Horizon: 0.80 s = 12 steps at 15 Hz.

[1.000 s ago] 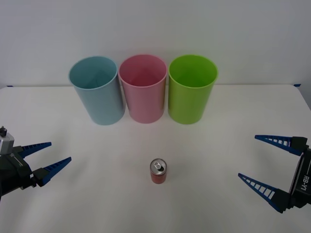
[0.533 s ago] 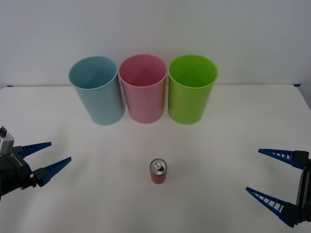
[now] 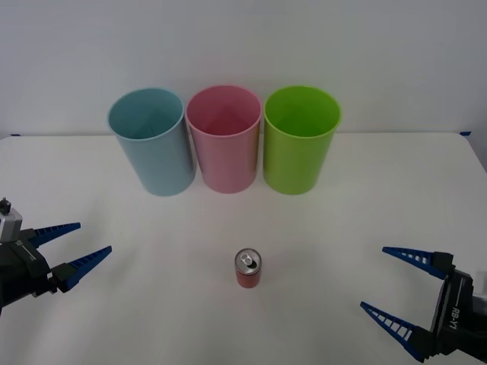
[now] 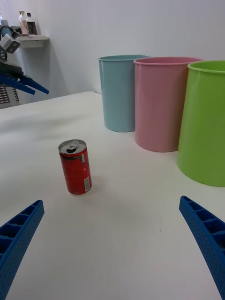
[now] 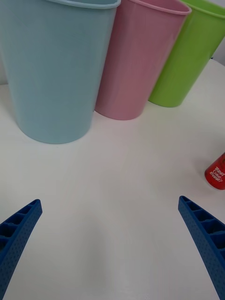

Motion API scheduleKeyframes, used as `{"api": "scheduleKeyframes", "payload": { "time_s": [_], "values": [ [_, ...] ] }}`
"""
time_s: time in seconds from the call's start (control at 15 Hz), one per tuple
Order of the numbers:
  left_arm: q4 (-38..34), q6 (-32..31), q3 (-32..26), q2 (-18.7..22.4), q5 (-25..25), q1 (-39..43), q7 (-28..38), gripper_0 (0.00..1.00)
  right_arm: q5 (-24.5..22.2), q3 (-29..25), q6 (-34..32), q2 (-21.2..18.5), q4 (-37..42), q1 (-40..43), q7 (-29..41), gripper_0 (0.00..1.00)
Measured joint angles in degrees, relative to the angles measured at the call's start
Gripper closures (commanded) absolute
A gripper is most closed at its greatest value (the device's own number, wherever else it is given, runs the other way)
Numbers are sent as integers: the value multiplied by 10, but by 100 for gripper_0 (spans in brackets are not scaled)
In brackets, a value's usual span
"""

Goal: Put cans in the blue bin and PET bottles in the pink bin and trash in the green bin.

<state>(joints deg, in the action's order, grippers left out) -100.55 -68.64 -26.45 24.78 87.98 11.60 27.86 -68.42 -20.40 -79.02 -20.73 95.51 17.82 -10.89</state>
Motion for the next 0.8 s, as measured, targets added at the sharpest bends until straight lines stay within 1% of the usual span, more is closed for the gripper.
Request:
{"api": "scheduleKeyframes", "payload": {
  "time_s": [0.13, 0.27, 0.53, 0.67, 0.8],
  "values": [
    [0, 0, 0, 0, 0, 0, 0, 0, -33, 2, 0, 34, 0, -6, -3, 0],
    [0, 0, 0, 0, 0, 0, 0, 0, -58, 9, 4, 55, -1, -13, -5, 0],
    [0, 0, 0, 0, 0, 0, 0, 0, -72, 59, 56, 57, -13, -23, -18, 0],
    [0, 0, 0, 0, 0, 0, 0, 0, -72, 78, 64, 57, -44, -42, -29, 0],
    [0, 0, 0, 0, 0, 0, 0, 0, -71, 95, 73, 57, -91, -70, -62, 0]
  ]
}}
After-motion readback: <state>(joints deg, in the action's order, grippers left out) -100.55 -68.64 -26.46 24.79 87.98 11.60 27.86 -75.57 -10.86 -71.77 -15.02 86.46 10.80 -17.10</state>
